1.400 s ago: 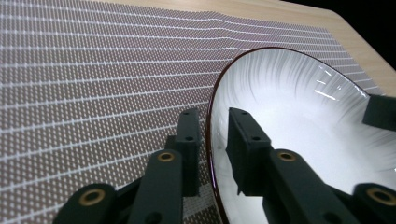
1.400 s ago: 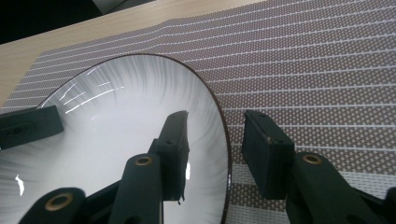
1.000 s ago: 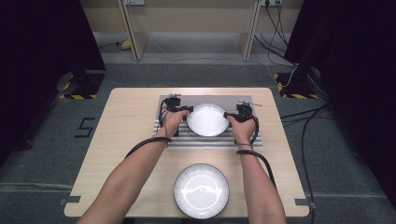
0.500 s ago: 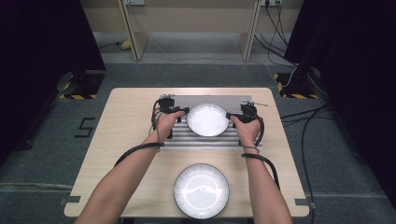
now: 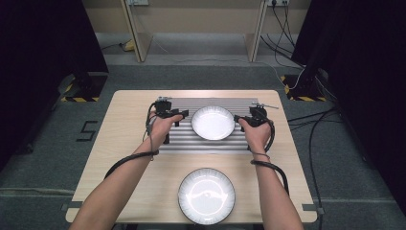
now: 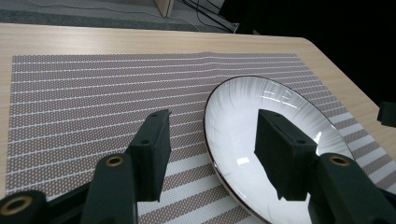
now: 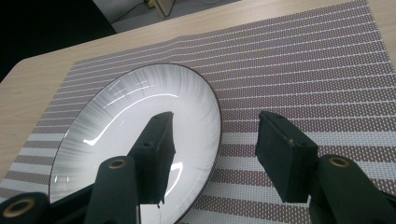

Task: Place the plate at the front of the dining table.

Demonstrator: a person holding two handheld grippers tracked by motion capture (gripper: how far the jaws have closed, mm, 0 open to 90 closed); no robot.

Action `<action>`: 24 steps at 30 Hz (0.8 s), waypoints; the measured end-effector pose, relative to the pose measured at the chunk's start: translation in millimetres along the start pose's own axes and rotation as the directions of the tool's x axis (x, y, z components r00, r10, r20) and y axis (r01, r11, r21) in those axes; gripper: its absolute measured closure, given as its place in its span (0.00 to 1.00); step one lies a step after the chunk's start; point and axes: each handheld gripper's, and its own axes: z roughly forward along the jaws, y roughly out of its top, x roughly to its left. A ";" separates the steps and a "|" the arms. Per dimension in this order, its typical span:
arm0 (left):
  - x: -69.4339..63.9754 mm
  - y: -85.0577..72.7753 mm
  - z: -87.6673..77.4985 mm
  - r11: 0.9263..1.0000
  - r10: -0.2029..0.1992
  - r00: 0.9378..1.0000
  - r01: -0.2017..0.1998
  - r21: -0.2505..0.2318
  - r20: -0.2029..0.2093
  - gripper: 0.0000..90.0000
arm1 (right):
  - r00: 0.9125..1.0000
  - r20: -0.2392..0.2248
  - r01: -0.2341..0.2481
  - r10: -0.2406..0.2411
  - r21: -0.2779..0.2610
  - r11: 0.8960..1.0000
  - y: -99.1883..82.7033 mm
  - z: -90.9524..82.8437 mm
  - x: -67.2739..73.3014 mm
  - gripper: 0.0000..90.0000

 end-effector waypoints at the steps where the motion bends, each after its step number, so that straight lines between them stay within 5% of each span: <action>1: 0.4 -1.1 -1.7 1.000 -0.003 1.000 0.003 0.002 0.002 0.50 | 1.000 -0.002 0.004 -0.004 -0.001 1.000 -0.4 -1.0 0.3 0.52; 15: -0.9 -9.7 -24.9 1.000 0.004 1.000 -0.004 0.002 0.007 0.50 | 1.000 0.005 0.009 -0.009 -0.014 1.000 -4.0 -24.6 4.7 0.50; 24: -4.0 -19.0 -43.0 0.998 0.029 0.999 -0.027 -0.057 0.027 0.51 | 1.000 0.003 0.002 -0.002 -0.008 1.000 -13.6 -37.5 7.1 0.50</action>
